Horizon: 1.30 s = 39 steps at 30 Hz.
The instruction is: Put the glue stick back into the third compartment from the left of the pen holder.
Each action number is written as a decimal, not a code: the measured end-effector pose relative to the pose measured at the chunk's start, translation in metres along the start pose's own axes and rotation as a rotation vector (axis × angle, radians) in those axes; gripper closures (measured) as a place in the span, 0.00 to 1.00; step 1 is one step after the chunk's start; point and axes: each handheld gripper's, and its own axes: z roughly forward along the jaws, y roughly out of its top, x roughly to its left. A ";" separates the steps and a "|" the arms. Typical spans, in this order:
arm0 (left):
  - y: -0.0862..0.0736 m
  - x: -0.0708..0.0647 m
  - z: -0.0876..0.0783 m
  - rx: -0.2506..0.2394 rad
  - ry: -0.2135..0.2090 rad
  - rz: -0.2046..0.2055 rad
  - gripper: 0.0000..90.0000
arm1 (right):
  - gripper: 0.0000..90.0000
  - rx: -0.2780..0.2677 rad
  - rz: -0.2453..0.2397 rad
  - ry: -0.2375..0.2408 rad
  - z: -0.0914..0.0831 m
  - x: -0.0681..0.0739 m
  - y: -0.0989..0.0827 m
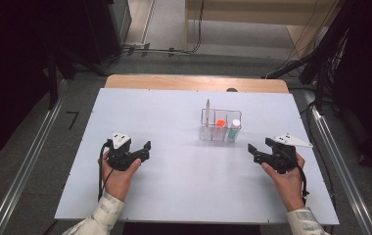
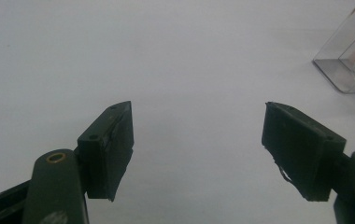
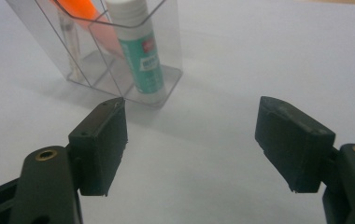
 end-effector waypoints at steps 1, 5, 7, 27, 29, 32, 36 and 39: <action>0.000 0.001 -0.001 0.000 0.000 -0.002 0.28 | 0.26 0.004 0.006 -0.003 -0.001 -0.001 -0.002; -0.003 0.004 -0.003 0.004 0.004 -0.001 0.28 | 0.26 0.018 0.007 -0.003 -0.005 -0.002 -0.007; -0.004 0.005 -0.004 0.009 0.005 0.001 0.28 | 0.26 0.020 0.011 -0.006 -0.008 -0.003 -0.010; -0.013 0.015 -0.016 0.022 0.010 0.002 0.28 | 0.26 0.022 0.041 -0.039 -0.029 -0.015 -0.026; -0.014 0.015 -0.017 0.019 0.010 0.002 0.28 | 0.26 0.021 0.041 -0.045 -0.031 -0.015 -0.027; -0.015 0.015 -0.021 0.022 0.008 0.006 0.28 | 0.26 0.023 0.045 -0.051 -0.034 -0.018 -0.029; -0.017 0.016 -0.024 0.022 0.006 0.006 0.28 | 0.26 0.024 0.051 -0.061 -0.037 -0.021 -0.032; -0.018 0.019 -0.028 0.022 0.004 0.000 0.27 | 0.26 0.026 0.054 -0.068 -0.039 -0.023 -0.034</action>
